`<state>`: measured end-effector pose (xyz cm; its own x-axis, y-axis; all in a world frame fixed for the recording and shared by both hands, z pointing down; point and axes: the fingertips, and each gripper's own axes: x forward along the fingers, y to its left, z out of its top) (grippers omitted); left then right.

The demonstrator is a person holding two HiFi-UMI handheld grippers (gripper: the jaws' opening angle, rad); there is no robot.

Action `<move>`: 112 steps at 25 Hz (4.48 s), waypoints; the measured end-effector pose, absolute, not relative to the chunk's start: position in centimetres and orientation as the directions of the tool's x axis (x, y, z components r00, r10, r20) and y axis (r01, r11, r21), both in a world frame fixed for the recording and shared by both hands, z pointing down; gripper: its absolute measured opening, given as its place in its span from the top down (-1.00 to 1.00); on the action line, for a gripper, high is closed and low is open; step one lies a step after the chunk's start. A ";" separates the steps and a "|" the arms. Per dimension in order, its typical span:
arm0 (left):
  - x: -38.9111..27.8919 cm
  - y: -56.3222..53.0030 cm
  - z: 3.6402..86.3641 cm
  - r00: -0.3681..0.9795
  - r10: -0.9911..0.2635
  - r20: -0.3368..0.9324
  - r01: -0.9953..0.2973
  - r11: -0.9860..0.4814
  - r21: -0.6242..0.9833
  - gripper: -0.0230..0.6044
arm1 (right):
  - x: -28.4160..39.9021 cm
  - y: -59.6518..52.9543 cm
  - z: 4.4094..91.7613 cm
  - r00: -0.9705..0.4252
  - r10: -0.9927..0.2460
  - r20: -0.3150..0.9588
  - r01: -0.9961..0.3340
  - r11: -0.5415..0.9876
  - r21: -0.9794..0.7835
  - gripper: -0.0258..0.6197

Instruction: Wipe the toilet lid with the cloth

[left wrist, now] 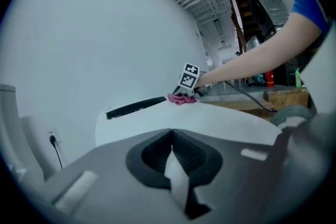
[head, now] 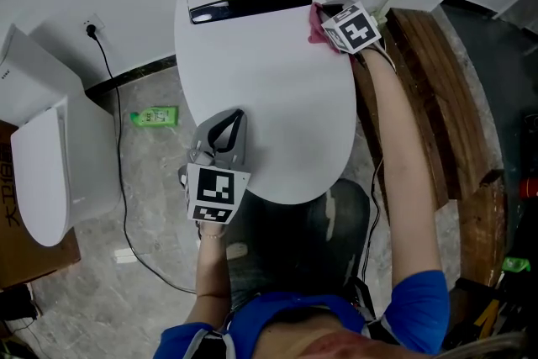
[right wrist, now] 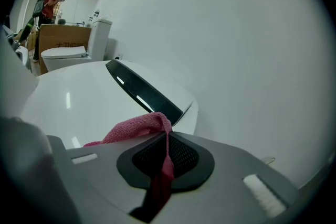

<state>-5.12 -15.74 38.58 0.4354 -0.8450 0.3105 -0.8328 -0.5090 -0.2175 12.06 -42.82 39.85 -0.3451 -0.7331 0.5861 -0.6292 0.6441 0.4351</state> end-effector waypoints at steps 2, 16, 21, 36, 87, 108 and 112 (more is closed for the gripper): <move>-5.0 -15.5 38.7 0.442 -0.843 0.308 -0.832 -0.513 -0.212 0.92 | 12.2 -42.2 39.9 -0.345 -0.737 0.581 -0.623 0.643 0.445 0.90; -4.7 -15.0 39.0 0.430 -0.851 0.301 -0.828 -0.505 -0.246 0.92 | 11.5 -39.3 40.3 -0.377 -0.732 0.567 -0.582 0.664 0.470 0.92; -5.0 -15.0 38.5 0.453 -0.852 0.263 -0.836 -0.508 -0.208 0.92 | 10.3 -38.7 40.3 -0.377 -0.724 0.578 -0.559 0.675 0.482 0.93; -4.9 -14.9 38.1 0.476 -0.846 0.241 -0.837 -0.520 -0.171 0.92 | 5.6 -37.2 40.2 -0.415 -0.693 0.590 -0.466 0.719 0.516 0.94; -8.9 -12.1 38.3 0.433 -0.879 0.201 -0.888 -0.454 -0.075 0.92 | -6.2 -34.5 39.9 -0.517 -0.614 0.597 -0.273 0.779 0.565 0.94; -10.1 -10.4 39.5 0.424 -0.872 0.244 -0.887 -0.455 -0.084 0.92 | -10.4 -33.1 39.7 -0.546 -0.595 0.590 -0.226 0.783 0.580 0.94; -10.6 -10.1 39.5 0.422 -0.873 0.246 -0.888 -0.453 -0.084 0.92 | -11.1 -32.8 39.8 -0.549 -0.591 0.591 -0.221 0.784 0.580 0.94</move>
<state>-10.60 -10.10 39.52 0.4218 -0.8726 0.2463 -0.8876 -0.4528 -0.0841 -11.09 -32.80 39.79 -0.5489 -0.5914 0.5907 -0.2212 0.7843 0.5797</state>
